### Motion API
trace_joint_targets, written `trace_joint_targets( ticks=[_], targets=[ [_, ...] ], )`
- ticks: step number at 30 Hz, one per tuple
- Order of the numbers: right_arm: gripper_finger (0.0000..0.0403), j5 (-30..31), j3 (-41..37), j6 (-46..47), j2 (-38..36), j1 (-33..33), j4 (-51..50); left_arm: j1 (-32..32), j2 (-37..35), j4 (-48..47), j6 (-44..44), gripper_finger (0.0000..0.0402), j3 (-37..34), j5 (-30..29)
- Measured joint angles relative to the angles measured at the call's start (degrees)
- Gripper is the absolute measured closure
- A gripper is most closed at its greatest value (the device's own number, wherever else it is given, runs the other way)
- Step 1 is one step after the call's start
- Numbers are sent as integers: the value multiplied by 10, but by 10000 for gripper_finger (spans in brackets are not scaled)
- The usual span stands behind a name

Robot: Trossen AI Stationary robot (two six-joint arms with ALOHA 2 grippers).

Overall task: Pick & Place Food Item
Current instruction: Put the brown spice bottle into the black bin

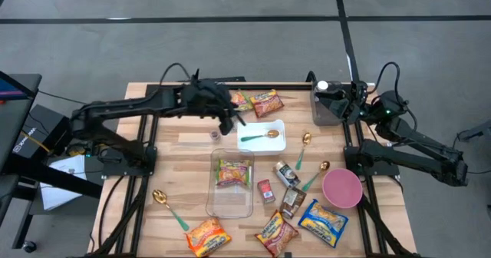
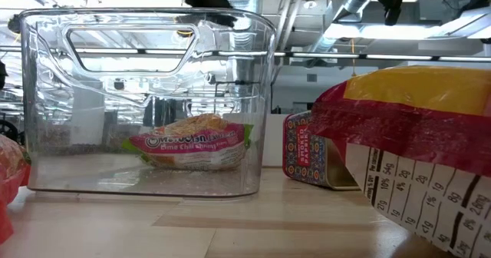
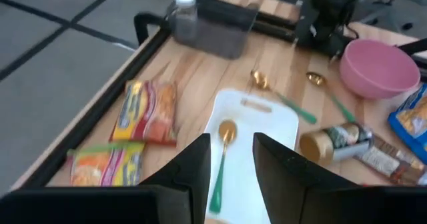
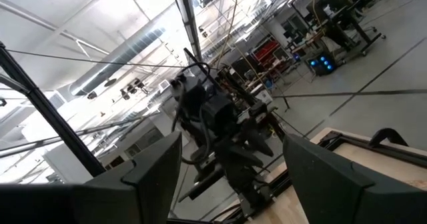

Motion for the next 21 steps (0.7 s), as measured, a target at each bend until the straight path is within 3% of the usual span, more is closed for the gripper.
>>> trace_joint_targets(
  ticks=[9, 21],
  targets=[
    [148, 0, 0, 0, 0, 0, 0, 0, -87, 10, -31, 295, -95, -7],
    [148, 0, 0, -1, 0, 0, 0, 0, -97, 21, -29, 295, -105, -16]
  ],
)
